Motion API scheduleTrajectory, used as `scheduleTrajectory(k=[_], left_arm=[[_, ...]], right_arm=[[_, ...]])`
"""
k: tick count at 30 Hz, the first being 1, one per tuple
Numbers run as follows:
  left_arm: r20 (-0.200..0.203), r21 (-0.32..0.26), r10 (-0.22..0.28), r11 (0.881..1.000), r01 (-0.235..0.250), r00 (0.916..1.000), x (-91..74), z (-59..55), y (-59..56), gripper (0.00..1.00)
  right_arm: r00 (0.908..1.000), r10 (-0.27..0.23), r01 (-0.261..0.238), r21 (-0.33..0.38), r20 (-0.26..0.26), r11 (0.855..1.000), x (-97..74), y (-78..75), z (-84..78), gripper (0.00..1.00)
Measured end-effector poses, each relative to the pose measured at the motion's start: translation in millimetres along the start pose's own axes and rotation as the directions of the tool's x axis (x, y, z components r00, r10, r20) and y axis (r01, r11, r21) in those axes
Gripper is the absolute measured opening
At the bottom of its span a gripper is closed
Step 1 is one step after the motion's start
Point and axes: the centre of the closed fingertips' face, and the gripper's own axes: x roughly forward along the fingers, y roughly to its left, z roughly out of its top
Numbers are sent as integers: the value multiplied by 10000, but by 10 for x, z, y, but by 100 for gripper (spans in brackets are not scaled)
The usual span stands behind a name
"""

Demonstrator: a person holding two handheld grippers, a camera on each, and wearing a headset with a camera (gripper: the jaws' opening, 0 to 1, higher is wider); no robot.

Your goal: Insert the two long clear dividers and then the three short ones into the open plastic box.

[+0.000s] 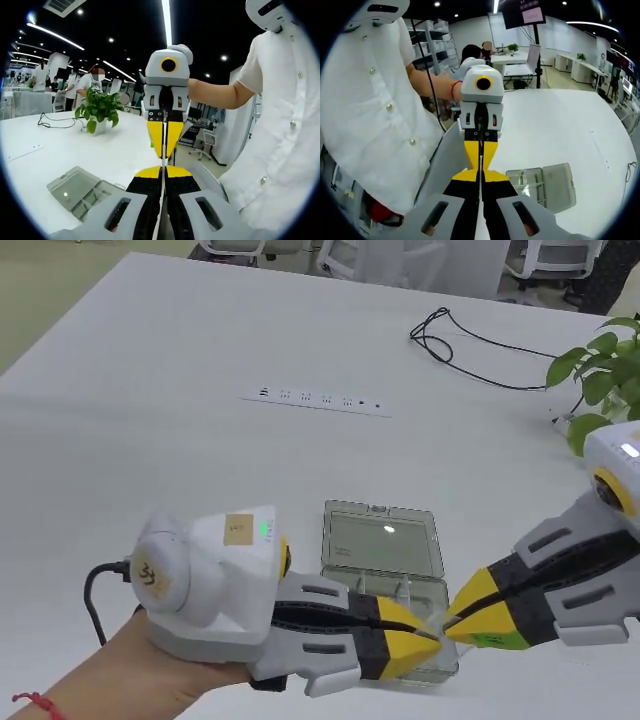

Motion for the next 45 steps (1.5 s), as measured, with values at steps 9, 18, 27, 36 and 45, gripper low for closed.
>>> scheduleTrajectory(k=[9, 18, 27, 36, 45], left_arm=[[78, -87, 143, 9999, -143, 9999, -20, -12, 15, 0], [180, -104, 325, 9994, -323, 9993, -55, 8, 52, 0], [174, -266, 662, 9975, -657, 9977, -137, -20, 110, 0], [171, -476, 1263, 9910, -1254, 9918, -249, -63, 194, 10], [-48, -469, 2049, 9777, -2049, 9788, -393, -184, 330, 25]], right_arm=[[10000, -15, 15, 9, 33, 10000, 21, -15, -3, 2], [9999, -111, 112, -31, 48, 9999, 7, -54, 2, 2], [9994, -327, 327, -2, 122, 9995, -60, -113, -4, 2], [9967, -765, 763, 75, 283, 9971, -147, -217, -8, 2], [9879, -1550, 1547, 249, 106, 9877, -184, -420, -100, 2]])
